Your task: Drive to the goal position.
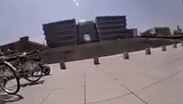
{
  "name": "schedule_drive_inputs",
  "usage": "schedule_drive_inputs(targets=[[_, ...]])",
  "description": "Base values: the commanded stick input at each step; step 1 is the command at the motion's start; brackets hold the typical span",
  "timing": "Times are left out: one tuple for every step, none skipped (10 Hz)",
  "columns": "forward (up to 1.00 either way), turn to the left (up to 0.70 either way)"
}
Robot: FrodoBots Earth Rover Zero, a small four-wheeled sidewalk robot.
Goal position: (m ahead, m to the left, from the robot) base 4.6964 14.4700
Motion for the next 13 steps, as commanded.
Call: schedule_drive_inputs(targets=[[0.85, 0.00], [0.85, 0.00], [0.85, 0.00], [0.85, 0.00], [0.58, 0.00], [0.00, 0.00], [0.00, 0.00], [0.00, 0.00], [0.00, 0.00], [0.00, 0.00], [0.00, 0.00], [0.00, 0.00], [0.00, 0.00]])
